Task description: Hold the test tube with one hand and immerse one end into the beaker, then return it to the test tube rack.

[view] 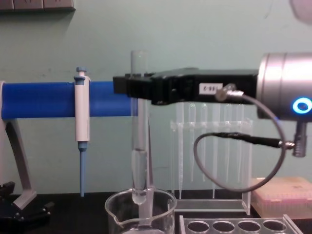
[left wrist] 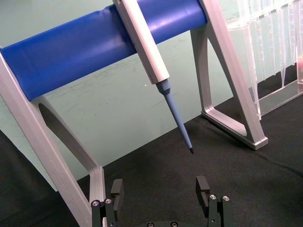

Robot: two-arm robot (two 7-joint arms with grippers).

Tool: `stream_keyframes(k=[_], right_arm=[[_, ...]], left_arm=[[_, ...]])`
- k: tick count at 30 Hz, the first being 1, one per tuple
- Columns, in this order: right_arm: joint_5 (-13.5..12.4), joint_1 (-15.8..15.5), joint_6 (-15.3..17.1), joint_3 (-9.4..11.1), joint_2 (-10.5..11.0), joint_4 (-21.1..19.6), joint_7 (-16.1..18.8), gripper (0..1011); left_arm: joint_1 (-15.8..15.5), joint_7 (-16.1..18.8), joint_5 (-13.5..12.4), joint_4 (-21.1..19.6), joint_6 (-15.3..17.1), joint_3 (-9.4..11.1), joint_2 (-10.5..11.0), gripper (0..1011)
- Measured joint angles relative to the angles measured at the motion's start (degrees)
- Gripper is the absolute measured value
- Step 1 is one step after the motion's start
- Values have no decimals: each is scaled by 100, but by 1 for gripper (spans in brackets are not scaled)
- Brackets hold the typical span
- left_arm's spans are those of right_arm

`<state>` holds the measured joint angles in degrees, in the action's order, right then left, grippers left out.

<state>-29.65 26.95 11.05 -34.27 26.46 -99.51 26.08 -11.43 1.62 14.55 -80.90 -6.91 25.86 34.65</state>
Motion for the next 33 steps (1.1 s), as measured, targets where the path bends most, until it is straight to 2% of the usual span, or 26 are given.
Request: stream_keyframes(k=[2, 16, 33], right_arm=[[115, 36, -71, -46, -109, 195, -2, 224], [486, 17, -394, -77, -442, 940, 21, 224], [726, -145, -723, 23, -729, 1427, 135, 224]], left_arm=[[0, 0, 0, 0, 0, 0, 0, 1000], [0, 0, 0, 0, 0, 0, 0, 1000], [0, 0, 0, 0, 0, 0, 0, 1000]])
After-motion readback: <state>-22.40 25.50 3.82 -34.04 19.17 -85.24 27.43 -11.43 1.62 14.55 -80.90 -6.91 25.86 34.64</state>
